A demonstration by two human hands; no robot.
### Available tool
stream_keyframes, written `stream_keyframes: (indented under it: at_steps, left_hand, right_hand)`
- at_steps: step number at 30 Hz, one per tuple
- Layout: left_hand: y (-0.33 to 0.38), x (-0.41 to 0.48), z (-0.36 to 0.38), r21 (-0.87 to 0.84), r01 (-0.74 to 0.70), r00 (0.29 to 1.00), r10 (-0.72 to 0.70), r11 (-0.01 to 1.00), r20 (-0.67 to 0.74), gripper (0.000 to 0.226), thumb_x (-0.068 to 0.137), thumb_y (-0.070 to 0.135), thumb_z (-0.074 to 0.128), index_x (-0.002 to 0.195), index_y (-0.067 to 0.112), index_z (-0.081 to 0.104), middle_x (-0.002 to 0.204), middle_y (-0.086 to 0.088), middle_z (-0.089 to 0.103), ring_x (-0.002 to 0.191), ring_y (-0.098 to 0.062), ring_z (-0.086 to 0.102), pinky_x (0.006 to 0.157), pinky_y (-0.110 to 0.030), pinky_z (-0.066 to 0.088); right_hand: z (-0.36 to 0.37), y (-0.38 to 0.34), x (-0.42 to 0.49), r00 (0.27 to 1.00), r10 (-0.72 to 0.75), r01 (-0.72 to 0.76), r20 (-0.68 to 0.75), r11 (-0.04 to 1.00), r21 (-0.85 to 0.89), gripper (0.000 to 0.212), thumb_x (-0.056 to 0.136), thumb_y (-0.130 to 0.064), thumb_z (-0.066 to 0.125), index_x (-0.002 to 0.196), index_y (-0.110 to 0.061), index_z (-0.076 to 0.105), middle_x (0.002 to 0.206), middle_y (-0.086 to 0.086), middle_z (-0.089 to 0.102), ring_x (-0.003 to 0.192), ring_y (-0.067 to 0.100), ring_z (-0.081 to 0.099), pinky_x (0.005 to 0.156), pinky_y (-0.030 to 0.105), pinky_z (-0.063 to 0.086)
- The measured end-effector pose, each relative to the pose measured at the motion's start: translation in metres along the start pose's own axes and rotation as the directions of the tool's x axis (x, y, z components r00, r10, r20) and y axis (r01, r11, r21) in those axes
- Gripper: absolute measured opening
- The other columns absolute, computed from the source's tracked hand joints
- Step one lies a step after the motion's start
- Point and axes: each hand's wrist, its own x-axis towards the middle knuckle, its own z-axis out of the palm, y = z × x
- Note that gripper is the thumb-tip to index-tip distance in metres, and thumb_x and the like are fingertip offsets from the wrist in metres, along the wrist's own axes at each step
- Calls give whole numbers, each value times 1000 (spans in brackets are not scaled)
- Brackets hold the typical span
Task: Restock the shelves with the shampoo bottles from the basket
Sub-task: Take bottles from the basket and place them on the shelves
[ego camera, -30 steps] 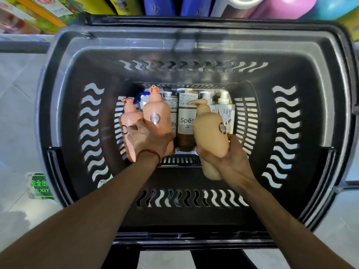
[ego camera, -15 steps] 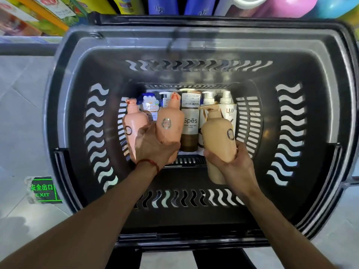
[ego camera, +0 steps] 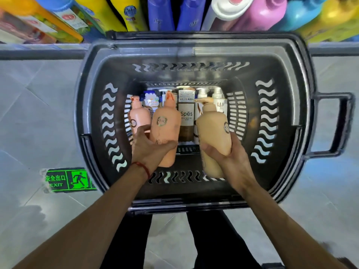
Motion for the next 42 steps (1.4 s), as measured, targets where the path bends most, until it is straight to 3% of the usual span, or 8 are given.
stream_keyframes:
  at_steps: [4,8,11,13,19,24,33,42]
  left_hand:
    - [36,-51,-36,-52,-16,997,20,999,81,75,62,24,96,116,30,45,98,20,60,74,12,62,55,-12,51]
    - [75,-106,-73,-63,-61,985,70,996,158,72,63,9,95,121,23,53,111,-1,68,94,-13,69,75,-31,60]
    - [102,-148,-106,-74,-106,961,121,992,250,56,62,4,93,106,25,65,87,12,76,77,-8,72,57,-19,55]
    - [120,-178,-130,-87,-136,936,156,987,315,50,58,9,93,99,25,68,78,16,76,69,-1,71,52,-15,52]
    - [161,-268,-198,-113,-255,874,279,960,397,63,53,27,89,109,28,61,91,18,75,78,0,71,56,-16,53]
    - [171,-340,-239,-215,-281,864,344,935,367,78,37,37,87,108,32,54,89,24,72,79,6,69,58,-12,52]
    - [142,-449,-298,-313,-434,835,508,844,211,98,36,39,84,127,18,54,118,-8,69,107,-27,67,87,-48,57]
    - [122,-526,-388,-501,-526,808,588,687,-43,85,50,47,88,125,20,61,106,2,77,92,-16,74,68,-31,60]
  right_hand:
    - [-10,-29,-51,1000,5,-6,21,999,49,89,64,-73,76,140,-35,49,120,-15,64,108,9,64,86,38,59]
    - [-16,-64,-110,999,0,-9,49,983,181,64,70,-57,78,127,-40,52,106,-23,68,96,0,68,82,37,60]
    - [-21,-98,-161,1000,0,-6,20,959,283,54,71,-44,79,118,-39,54,108,-12,71,92,3,71,77,31,61]
    - [-27,-122,-199,1000,-22,25,-13,954,298,57,70,-42,81,121,-37,54,112,-10,71,91,0,72,73,24,60]
    - [-41,-173,-303,993,-79,101,-93,957,273,65,79,-22,92,133,-19,58,119,1,72,107,19,71,91,42,60]
    - [-42,-195,-381,978,-154,193,-138,919,345,81,56,-41,93,128,-24,60,109,-4,75,96,13,74,74,27,60]
    - [-31,-200,-486,925,-368,376,-93,855,357,77,60,-50,89,127,-39,53,102,-22,72,89,0,71,65,13,55]
    - [2,-249,-581,791,-594,599,-147,702,385,82,57,-52,87,131,-33,57,111,-13,76,100,12,74,72,27,62]
